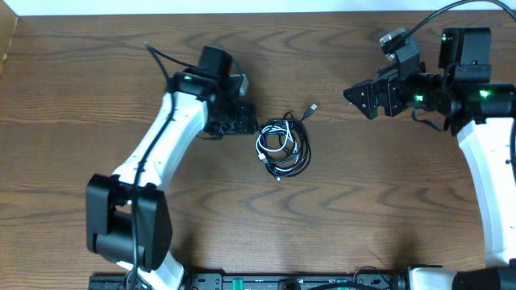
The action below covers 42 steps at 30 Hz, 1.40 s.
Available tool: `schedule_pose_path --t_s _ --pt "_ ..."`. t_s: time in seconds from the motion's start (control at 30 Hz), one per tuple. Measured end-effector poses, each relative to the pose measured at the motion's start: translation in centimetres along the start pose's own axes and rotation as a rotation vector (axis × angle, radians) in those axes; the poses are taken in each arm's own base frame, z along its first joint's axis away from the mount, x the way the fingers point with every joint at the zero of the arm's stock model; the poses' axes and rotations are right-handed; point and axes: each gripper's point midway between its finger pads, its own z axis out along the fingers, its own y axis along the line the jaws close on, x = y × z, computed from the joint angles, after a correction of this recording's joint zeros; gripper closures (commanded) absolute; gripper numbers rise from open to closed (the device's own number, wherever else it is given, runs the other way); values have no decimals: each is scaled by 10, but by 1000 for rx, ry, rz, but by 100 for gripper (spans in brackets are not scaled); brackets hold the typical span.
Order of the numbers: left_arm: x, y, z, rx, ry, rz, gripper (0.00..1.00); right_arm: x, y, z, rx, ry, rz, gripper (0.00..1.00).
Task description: Untangle cables
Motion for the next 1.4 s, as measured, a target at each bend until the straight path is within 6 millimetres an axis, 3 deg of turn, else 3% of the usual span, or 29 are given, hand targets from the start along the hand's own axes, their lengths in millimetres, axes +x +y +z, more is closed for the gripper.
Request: schedule_pose_path --t_s 0.13,0.33,0.53,0.83,1.1,1.4 --pt "6 4 19 -40 48 -29 54 5 -6 8 -3 23 28 6" --pt "10 16 44 -75 100 -81 54 8 -9 14 -6 37 45 6" --pt "3 8 65 -67 86 -67 54 6 -5 17 -14 35 31 6" --pt "-15 -5 70 -42 11 -30 54 4 2 20 -26 31 11 6" --pt "-14 -1 82 -47 27 -39 60 3 6 22 -33 34 4 6" --pt "-18 -1 83 -59 10 -32 67 3 9 23 -38 36 0 6"
